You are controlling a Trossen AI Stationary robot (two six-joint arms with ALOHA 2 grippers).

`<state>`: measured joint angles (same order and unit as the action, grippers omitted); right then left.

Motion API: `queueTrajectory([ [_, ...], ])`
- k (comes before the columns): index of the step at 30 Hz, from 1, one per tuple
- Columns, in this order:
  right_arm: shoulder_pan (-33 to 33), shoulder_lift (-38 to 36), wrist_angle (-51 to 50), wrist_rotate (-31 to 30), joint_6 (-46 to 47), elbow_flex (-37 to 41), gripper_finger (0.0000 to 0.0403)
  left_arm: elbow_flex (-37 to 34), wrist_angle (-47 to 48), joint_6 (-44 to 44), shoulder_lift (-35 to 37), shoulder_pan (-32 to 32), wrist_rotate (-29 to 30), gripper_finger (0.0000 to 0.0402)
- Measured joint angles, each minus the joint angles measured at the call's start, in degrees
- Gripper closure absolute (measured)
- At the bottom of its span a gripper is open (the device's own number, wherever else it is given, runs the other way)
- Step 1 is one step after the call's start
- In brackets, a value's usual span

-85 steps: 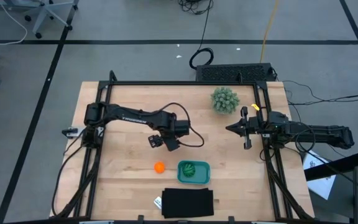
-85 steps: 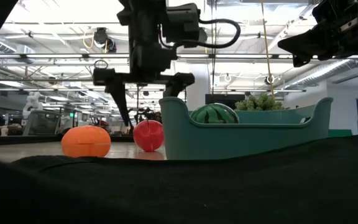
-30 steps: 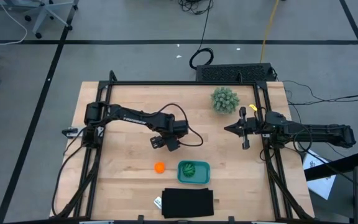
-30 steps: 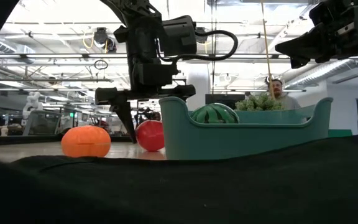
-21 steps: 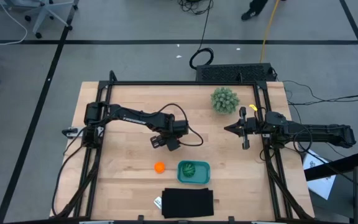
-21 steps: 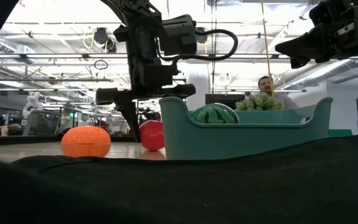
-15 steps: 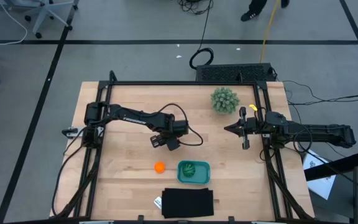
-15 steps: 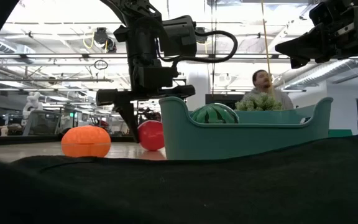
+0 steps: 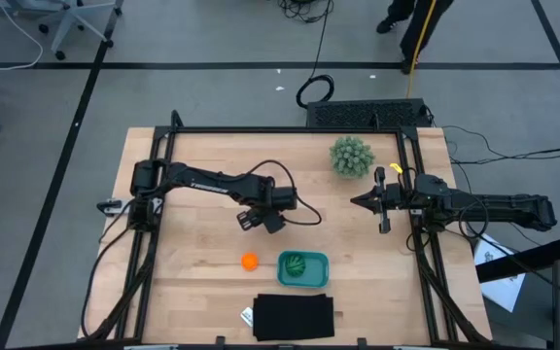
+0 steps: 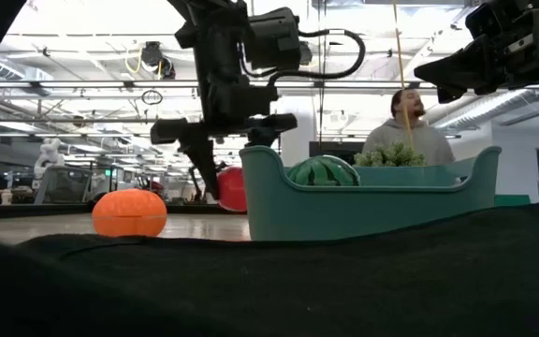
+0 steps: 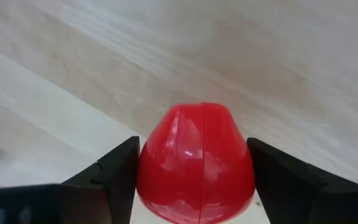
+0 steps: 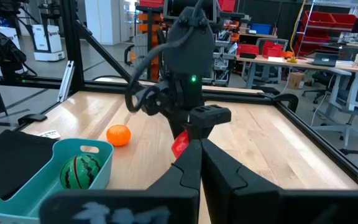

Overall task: Pick and placing Produce into tupperware
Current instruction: Put the apple toy into the green bin

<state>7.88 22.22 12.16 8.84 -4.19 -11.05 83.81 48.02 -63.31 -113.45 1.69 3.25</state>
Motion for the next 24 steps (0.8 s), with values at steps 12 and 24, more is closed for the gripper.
queueTrajectory([
  [12,0.0,0.0,0.0,0.0,0.04,0.0,0.0403,11.01,9.08,3.17,0.0,-1.09,-0.12,0.0143],
  [24,0.0,0.0,0.0,0.0,0.48,0.0,0.0403,29.88,19.99,19.88,0.0,0.41,-6.34,0.0125],
])
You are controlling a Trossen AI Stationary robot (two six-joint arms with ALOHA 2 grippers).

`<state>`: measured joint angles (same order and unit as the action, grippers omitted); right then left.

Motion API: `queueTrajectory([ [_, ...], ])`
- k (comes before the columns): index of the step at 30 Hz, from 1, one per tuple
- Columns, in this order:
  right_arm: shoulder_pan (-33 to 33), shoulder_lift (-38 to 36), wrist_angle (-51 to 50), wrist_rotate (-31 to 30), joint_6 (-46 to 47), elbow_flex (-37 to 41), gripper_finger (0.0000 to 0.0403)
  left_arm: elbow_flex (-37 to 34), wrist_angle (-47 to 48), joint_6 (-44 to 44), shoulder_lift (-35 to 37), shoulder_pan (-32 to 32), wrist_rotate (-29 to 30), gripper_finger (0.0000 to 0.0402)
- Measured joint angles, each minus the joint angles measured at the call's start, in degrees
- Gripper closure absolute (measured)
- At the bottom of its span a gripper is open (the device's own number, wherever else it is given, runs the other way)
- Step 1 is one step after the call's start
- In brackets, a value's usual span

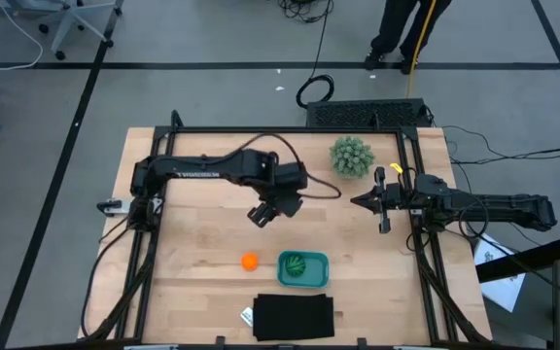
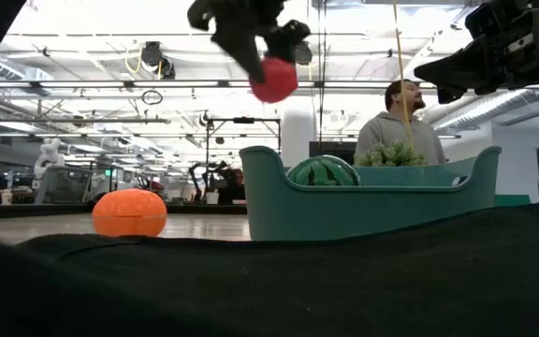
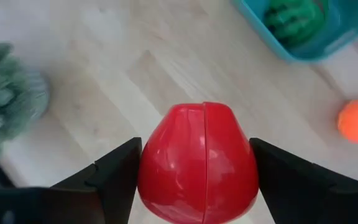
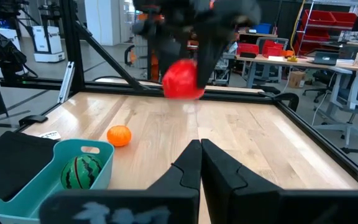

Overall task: Pick and placing Produce into tupperware
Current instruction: Put the apple toy into the green bin

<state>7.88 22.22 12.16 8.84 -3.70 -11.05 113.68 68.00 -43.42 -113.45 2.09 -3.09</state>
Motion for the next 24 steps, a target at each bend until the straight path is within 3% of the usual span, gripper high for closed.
queueTrajectory([
  [8,0.0,-0.01,0.01,0.01,0.0,0.0,0.0403,7.83,5.5,10.06,0.04,2.62,-4.17,0.0139],
  [16,0.0,-0.02,0.04,0.02,0.0,0.0,0.0403,8.57,4.69,21.91,0.04,5.07,-11.84,0.0126],
  [24,0.01,-0.02,0.06,0.02,0.0,0.0,0.0403,8.57,1.99,26.1,0.02,5.07,-12.55,0.0141],
])
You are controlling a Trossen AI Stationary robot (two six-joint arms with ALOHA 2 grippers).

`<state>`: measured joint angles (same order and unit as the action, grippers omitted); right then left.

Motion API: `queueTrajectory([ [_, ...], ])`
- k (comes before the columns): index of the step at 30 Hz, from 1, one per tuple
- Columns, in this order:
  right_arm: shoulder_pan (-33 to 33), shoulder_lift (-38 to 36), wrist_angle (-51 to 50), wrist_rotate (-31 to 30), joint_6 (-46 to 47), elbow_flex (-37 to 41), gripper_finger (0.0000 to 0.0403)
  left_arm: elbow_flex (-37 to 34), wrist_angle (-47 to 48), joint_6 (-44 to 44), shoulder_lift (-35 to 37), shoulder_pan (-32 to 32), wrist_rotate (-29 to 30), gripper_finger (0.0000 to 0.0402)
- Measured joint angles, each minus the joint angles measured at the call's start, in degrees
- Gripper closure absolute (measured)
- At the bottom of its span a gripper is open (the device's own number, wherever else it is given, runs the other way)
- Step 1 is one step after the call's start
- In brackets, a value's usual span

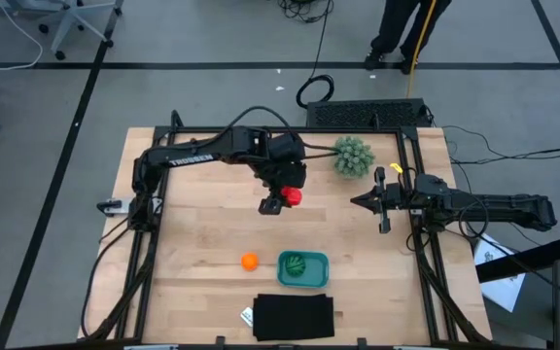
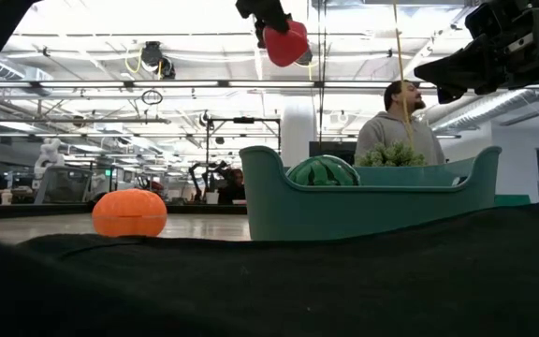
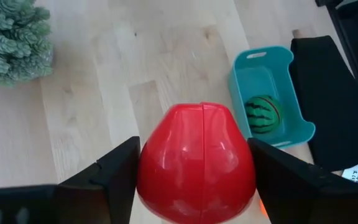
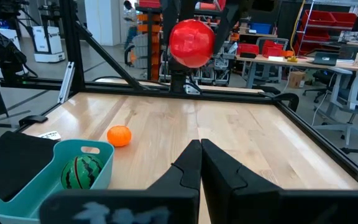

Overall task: Pick and placing Produce into tupperware
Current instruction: Put the apple toy into the green bin

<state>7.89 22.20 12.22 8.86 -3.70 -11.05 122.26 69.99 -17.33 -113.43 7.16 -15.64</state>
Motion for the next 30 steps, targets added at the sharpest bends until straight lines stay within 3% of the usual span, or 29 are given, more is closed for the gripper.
queueTrajectory([
  [6,-0.01,0.01,0.0,0.0,0.0,0.0,0.0403,-0.02,0.0,0.07,0.0,-0.07,0.02,0.0119],
  [15,0.01,0.02,0.0,0.0,0.0,0.0,0.0403,-0.02,-0.08,1.51,0.0,-0.33,0.02,0.0142],
  [30,-0.01,0.01,0.0,0.0,0.0,0.0,0.0403,-0.07,-7.36,5.88,0.0,-5.29,-2.86,0.0121],
])
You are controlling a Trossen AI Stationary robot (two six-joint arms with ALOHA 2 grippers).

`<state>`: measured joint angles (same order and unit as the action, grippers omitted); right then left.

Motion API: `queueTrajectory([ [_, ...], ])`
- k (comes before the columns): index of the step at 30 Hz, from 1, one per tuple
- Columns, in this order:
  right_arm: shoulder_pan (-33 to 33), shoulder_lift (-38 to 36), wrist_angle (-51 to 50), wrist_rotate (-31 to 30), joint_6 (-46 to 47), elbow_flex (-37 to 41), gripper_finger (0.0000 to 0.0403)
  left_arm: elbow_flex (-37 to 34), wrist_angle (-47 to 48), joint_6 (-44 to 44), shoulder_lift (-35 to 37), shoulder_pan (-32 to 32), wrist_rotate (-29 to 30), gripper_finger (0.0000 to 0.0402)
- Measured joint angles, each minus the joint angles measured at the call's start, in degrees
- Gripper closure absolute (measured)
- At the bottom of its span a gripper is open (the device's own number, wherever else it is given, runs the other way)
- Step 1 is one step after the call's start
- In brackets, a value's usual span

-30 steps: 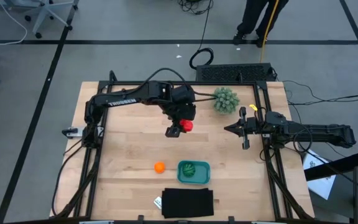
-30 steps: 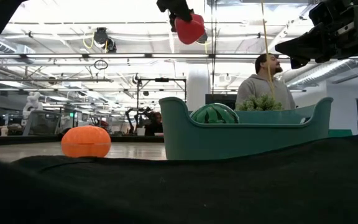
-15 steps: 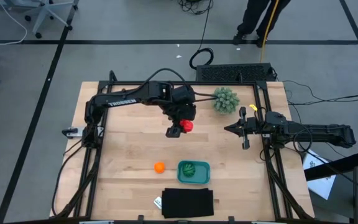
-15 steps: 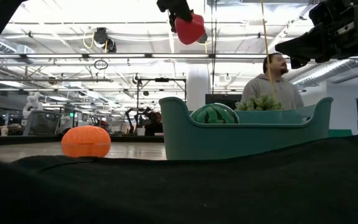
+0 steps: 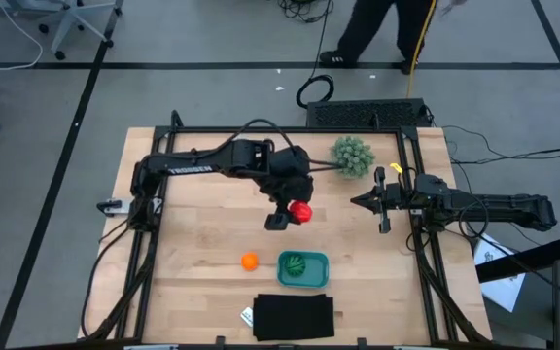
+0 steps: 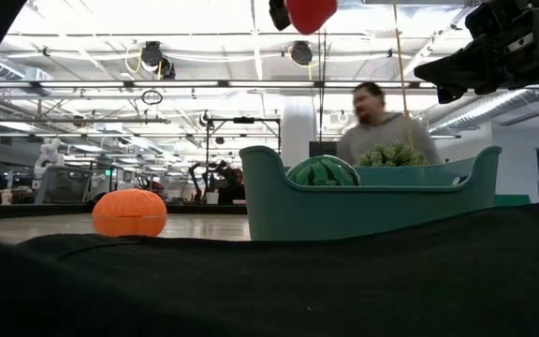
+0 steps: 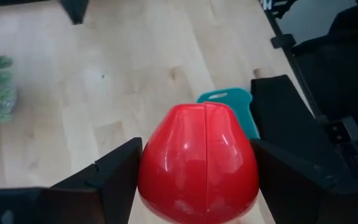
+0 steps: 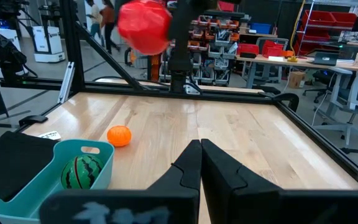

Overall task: Pick and placing Produce into tupperware
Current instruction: Put the apple toy into the green bin

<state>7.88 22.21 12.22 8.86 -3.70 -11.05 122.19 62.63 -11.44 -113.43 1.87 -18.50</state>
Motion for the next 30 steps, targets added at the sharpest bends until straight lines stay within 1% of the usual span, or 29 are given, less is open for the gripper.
queueTrajectory([
  [7,0.0,-0.01,0.01,0.0,0.0,0.0,0.0403,0.0,-1.22,2.94,0.0,-1.46,0.31,0.012],
  [17,0.0,0.01,0.01,0.0,0.0,0.0,0.0403,0.0,-2.95,4.17,0.0,-1.81,0.61,0.0119],
  [19,0.02,0.0,0.01,0.02,-0.02,0.0,0.0403,-0.33,-3.71,4.12,-0.15,-2.38,1.61,0.0119],
  [23,0.0,-0.01,0.0,0.0,-0.02,0.0,0.0403,-2.41,-7.69,4.33,-0.5,-4.23,2.65,0.0119],
  [26,0.01,-0.01,0.0,0.02,0.0,0.0,0.0403,-5.78,-13.99,4.28,-0.46,-5.76,2.67,0.0119],
  [30,0.0,0.0,0.01,0.01,0.0,0.0,0.0403,-10.81,-19.48,4.07,-0.5,-7.12,2.65,0.0119],
])
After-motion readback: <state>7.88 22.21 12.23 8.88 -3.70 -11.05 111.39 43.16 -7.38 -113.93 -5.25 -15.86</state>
